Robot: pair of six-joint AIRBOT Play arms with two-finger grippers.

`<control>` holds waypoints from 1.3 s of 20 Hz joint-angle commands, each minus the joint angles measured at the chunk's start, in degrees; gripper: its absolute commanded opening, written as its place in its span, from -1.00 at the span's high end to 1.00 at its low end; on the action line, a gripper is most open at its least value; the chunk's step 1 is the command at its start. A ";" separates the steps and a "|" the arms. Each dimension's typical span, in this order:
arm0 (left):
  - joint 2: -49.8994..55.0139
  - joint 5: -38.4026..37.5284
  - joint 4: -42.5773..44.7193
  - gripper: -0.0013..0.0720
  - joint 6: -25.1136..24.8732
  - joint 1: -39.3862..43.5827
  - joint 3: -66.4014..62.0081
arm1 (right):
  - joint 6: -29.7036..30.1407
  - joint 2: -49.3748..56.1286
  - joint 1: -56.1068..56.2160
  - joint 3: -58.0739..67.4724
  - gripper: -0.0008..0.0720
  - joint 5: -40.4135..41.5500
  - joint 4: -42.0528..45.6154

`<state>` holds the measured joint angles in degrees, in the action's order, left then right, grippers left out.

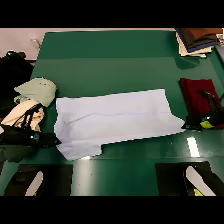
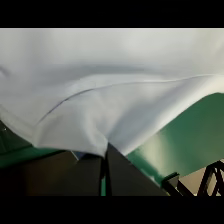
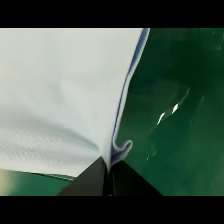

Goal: Fold the shirts.

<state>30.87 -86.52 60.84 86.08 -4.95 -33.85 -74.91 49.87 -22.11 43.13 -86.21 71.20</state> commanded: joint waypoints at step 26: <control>41.81 27.58 -12.81 0.90 -8.50 1.03 -25.31 | 5.16 39.45 -3.72 24.04 -0.51 8.00 -12.44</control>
<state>72.47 -59.24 51.92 77.71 -4.69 -59.02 -72.95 88.62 -20.84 71.81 -79.33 60.36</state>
